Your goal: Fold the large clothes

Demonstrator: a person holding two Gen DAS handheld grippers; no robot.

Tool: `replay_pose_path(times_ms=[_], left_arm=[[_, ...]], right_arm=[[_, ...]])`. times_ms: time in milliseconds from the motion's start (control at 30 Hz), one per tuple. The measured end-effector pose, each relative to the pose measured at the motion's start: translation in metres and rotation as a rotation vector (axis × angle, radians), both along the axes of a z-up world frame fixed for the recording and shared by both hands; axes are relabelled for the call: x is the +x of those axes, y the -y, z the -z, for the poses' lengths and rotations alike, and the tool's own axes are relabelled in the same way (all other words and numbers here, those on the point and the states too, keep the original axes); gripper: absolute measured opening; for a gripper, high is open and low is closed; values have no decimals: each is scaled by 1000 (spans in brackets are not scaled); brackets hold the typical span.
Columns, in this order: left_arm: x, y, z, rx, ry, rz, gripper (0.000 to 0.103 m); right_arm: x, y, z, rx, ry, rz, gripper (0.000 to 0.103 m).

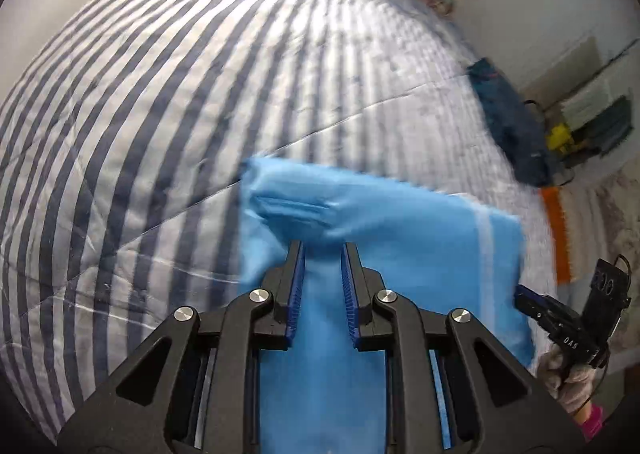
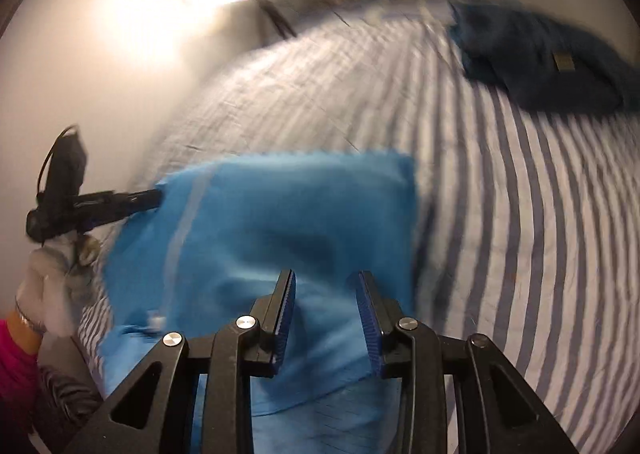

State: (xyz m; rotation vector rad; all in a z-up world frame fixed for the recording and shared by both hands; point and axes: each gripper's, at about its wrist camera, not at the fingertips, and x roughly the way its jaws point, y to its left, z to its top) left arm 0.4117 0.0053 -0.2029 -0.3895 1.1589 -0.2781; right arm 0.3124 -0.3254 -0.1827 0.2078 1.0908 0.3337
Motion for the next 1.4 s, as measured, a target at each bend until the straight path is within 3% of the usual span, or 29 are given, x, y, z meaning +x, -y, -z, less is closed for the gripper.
replay_pose_path(times_ms=[100,200,267,367,533,600,667,767,900,1000,1100,1167,1333,1400], left_arm=[[-6,-1,-3,41,16,16,17],[-25,1,-27,61,69,48,17],[-44,-1,-45,29,106,82,18],[-82,0,-74,-16,154,135,18],[-135,11,-95,-78,179,234,18],[-153,24,-90,-86,140,294,18],[-169,34,-86,-70,123,333,18],[-190,47,-86,-82,129,380,18],[-204,67,-72,-129,91,414,18],[-207,91,-56,-159,52,440,18],[-207,110,-40,-162,16,450,18],[-203,115,-32,-207,-12,419,18],[-197,122,-23,-316,-32,359,31],[-195,129,-20,-302,-29,354,31]], right_arm=[[2,9,18,-91,-53,19,32],[-7,19,0,-68,-28,36,34],[-20,23,-22,-18,30,17,36],[-56,18,-56,63,125,-100,49],[-106,-11,-66,140,162,-297,53],[-120,-29,-62,112,157,-368,60],[-131,-49,-55,59,153,-433,60],[-132,-70,-47,-6,151,-477,59],[-115,-73,-37,-12,116,-443,51],[-94,-62,-25,49,50,-377,40],[-78,-55,-16,155,-13,-336,39],[-72,-59,-12,199,-44,-352,39],[-62,-65,0,300,-111,-347,39],[-58,-63,9,340,-145,-325,28]])
